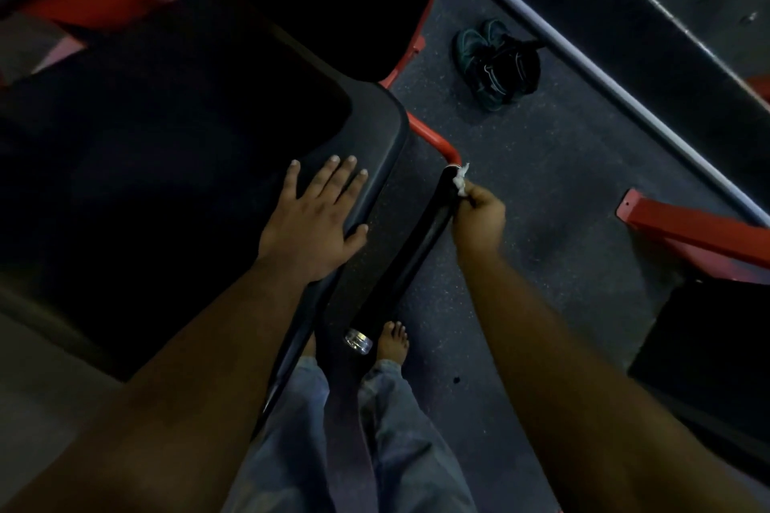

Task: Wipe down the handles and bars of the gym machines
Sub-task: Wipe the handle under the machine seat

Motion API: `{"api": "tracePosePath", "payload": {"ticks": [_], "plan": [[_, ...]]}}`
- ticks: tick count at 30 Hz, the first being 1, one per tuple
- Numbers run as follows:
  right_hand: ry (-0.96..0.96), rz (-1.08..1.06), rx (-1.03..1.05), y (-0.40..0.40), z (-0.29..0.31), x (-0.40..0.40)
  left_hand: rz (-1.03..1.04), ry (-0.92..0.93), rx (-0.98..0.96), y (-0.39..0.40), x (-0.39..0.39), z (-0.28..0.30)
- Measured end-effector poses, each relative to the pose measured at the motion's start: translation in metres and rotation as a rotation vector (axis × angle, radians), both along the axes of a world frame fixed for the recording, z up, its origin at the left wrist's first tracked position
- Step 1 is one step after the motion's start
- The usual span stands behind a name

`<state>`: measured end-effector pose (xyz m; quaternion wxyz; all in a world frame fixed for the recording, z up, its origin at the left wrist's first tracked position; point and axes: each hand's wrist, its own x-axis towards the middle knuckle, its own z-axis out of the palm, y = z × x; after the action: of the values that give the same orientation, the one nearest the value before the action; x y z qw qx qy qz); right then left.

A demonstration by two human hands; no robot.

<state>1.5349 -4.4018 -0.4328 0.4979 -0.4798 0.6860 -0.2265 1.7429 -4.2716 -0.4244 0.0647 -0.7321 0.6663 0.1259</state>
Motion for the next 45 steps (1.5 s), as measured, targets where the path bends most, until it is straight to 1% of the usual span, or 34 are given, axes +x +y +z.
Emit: {"api": "tracePosePath", "payload": {"ticks": [1,2,4,8,10,12,14,17,19,21,23,26,28,30,32,34,35,37,39,42,44,45], "plan": [[-0.089,-0.100,0.073,-0.014,-0.005,0.003,-0.001,-0.004,0.001,0.000,0.000,0.000],[-0.139,-0.175,0.126,-0.025,-0.009,0.004,-0.001,-0.006,0.001,-0.001,0.000,0.000],[-0.126,-0.245,0.174,-0.027,-0.012,0.004,-0.001,-0.009,0.007,-0.001,0.001,0.000],[-0.148,-0.219,0.173,0.026,0.019,0.002,0.000,-0.005,0.009,0.000,0.000,0.000],[-0.231,-0.194,0.198,0.055,0.040,-0.003,0.001,0.000,0.013,-0.002,0.000,0.001],[-0.305,-0.213,0.196,0.063,0.048,-0.001,0.004,0.001,0.015,-0.002,0.001,0.001],[-0.255,-0.262,0.179,0.044,0.040,0.010,0.000,0.000,0.013,-0.001,0.000,0.001],[-0.162,-0.358,0.197,-0.004,0.007,0.018,0.003,0.004,0.003,-0.001,0.000,0.001],[-0.121,-0.356,0.207,-0.018,-0.012,0.016,0.004,0.005,0.008,-0.002,0.001,0.001],[-0.096,-0.274,0.161,-0.001,-0.006,0.011,0.005,0.009,0.017,-0.002,0.001,0.001],[-0.093,-0.229,0.117,0.038,0.024,0.013,0.006,0.011,0.013,0.000,0.000,0.000],[-0.179,-0.228,0.115,0.108,0.058,0.010,0.009,0.009,0.012,-0.002,0.000,0.001],[-0.217,-0.227,0.092,0.134,0.062,0.017,0.015,0.004,0.019,-0.002,0.000,0.002],[-0.241,-0.289,0.070,0.124,0.052,0.024,0.015,0.004,0.022,-0.002,-0.001,0.002],[-0.253,-0.408,0.060,0.092,0.040,0.029,0.012,0.003,0.019,-0.002,0.000,0.002],[-0.248,-0.497,0.087,0.065,0.029,0.029,0.006,-0.007,0.022,-0.004,0.001,0.002],[-0.259,-0.519,0.102,0.063,0.024,0.029,0.003,-0.013,0.027,-0.004,0.001,0.002],[-0.302,-0.543,0.143,0.083,0.026,0.032,0.004,-0.014,0.027,-0.003,0.000,0.002],[-0.344,-0.534,0.234,0.122,0.033,0.029,0.008,-0.005,0.014,-0.002,-0.001,0.002],[-0.310,-0.505,0.378,0.171,0.047,0.023,0.009,0.005,0.011,-0.002,-0.001,0.003],[-0.340,-0.530,0.412,0.170,0.049,0.024,0.009,0.008,0.005,-0.003,-0.001,0.003],[-0.363,-0.557,0.392,0.157,0.044,0.026,0.010,0.007,0.002,-0.003,-0.001,0.003]]}}
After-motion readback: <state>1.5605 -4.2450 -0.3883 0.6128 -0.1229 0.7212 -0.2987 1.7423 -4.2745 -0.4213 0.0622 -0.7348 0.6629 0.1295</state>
